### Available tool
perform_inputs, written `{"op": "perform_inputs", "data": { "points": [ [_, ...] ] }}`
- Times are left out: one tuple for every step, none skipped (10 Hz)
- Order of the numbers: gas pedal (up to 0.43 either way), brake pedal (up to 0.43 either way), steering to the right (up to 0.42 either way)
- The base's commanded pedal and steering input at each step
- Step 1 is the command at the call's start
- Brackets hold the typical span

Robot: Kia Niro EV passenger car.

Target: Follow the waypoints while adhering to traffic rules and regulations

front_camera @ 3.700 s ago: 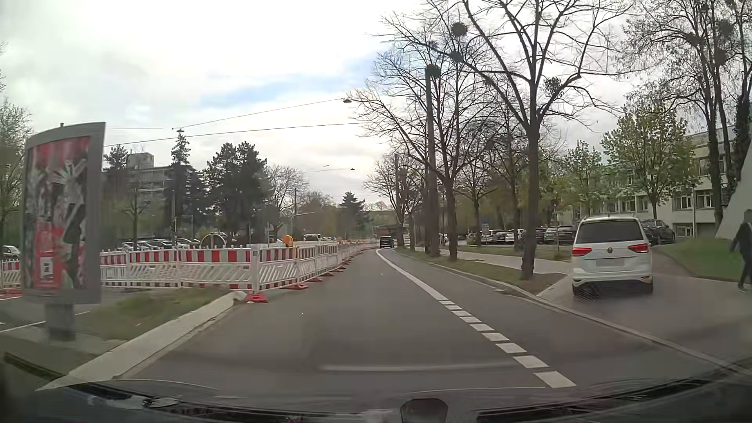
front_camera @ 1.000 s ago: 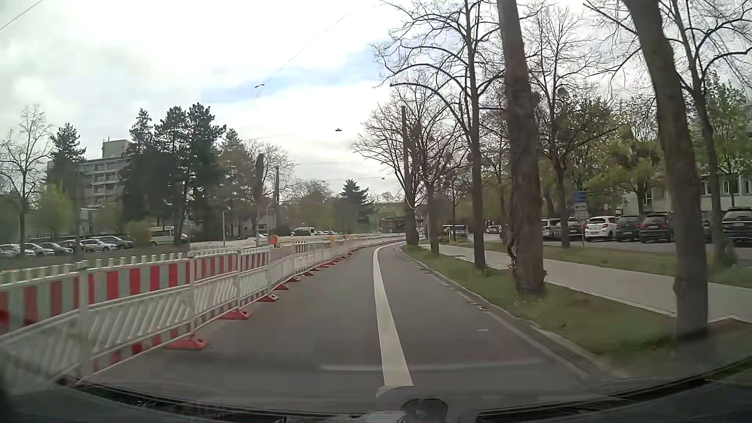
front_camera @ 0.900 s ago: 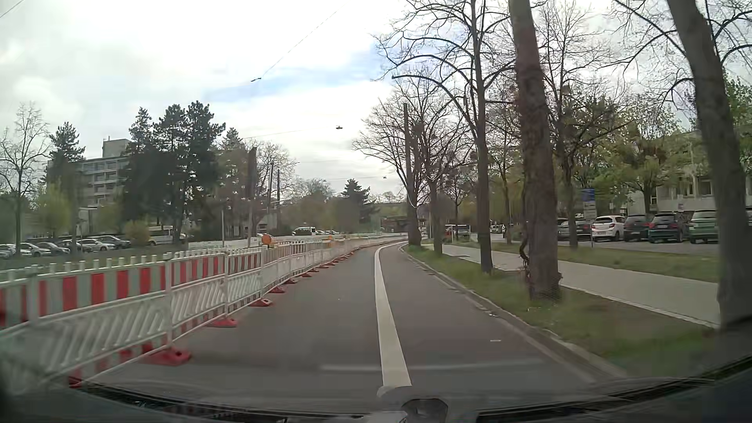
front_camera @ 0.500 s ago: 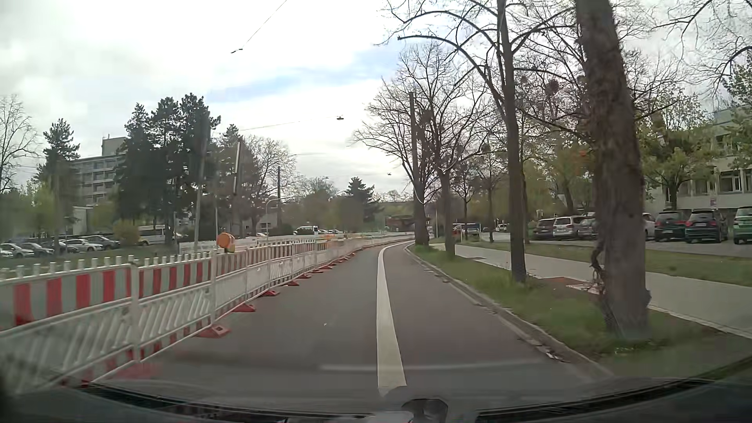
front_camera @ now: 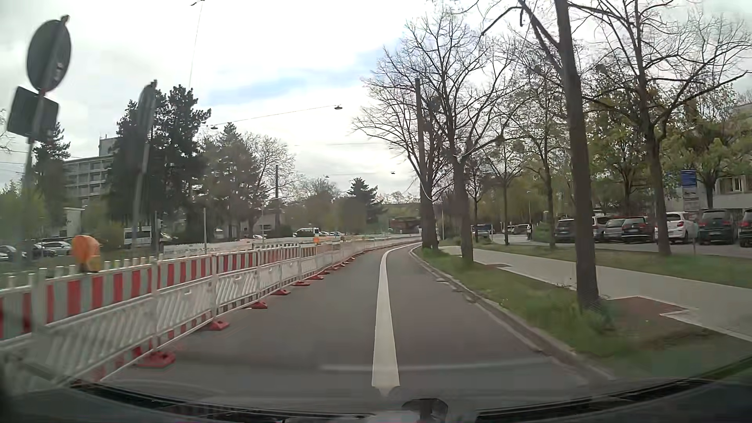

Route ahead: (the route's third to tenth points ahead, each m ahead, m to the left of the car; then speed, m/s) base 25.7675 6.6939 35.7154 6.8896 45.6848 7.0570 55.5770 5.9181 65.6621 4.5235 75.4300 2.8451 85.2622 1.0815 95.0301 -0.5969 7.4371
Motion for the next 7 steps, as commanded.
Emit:
{"op": "perform_inputs", "data": {
  "points": [
    [0.039,0.000,-0.006],
    [0.039,0.000,-0.006],
    [0.039,0.000,-0.006],
    [0.039,0.000,-0.006],
    [0.028,0.000,-0.005],
    [0.028,0.000,-0.006],
    [0.028,0.000,-0.006]
  ]
}}
